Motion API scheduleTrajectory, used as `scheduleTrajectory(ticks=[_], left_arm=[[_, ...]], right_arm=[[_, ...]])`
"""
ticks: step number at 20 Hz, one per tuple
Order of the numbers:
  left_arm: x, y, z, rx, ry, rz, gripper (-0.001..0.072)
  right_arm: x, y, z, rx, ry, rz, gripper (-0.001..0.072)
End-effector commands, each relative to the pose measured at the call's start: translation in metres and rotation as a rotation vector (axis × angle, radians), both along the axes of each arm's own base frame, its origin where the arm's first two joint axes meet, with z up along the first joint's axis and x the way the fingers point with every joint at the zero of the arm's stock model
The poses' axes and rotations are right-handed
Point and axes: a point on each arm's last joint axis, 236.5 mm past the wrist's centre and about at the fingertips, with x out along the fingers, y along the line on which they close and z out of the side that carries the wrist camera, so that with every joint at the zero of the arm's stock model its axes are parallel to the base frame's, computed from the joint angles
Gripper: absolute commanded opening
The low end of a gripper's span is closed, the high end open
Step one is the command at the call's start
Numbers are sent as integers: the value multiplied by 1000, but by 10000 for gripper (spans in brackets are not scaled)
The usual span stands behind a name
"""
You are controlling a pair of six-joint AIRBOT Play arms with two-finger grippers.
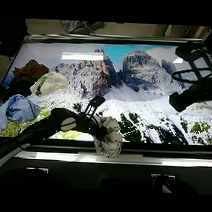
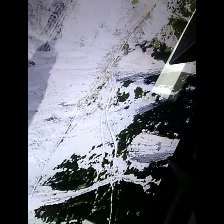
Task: Fold the shirts.
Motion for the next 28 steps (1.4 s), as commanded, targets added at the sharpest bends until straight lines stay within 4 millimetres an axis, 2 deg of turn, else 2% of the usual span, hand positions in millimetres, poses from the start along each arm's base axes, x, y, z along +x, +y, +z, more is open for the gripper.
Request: scheduleTrajectory(ticks=[1, 3, 4, 6, 9, 12, 13, 15, 17, 20, 22, 23, 28], left_arm=[[25, 40, 35, 34, 6, 14, 608], [31, 70, 43, 56, 21, 53, 607], [33, 84, 38, 68, 43, 84, 607], [31, 96, 18, 70, 102, 130, 607], [17, 79, -13, -44, 200, 205, 607], [5, 60, -21, -150, 256, 213, 607], [2, 56, -16, -170, 261, 191, 605], [7, 55, 1, -209, 220, 181, 606], [21, 61, 16, -237, 178, 208, 605], [56, 70, 25, -306, 126, 321, 606], [74, 77, 19, -338, 142, 393, 606], [76, 77, 11, -347, 180, 405, 606], [77, 51, -27, -432, 353, 404, 610]], right_arm=[[7, 51, -43, 157, 107, 134, 691], [-7, 79, -79, 254, 233, 219, 691], [-17, 90, -98, 299, 294, 248, 691], [-36, 102, -134, 357, 386, 270, 691], [-68, 111, -180, 412, 503, 290, 692], [-89, 115, -209, 448, 566, 284, 693], [-94, 114, -215, 448, 581, 277, 693], [-100, 113, -222, 448, 599, 271, 693], [-104, 114, -227, 456, 606, 265, 692], [-110, 119, -238, 489, 620, 241, 692], [-114, 126, -240, 525, 627, 227, 691], [-115, 129, -240, 540, 628, 229, 691], [-113, 130, -240, 548, 617, 228, 691]])
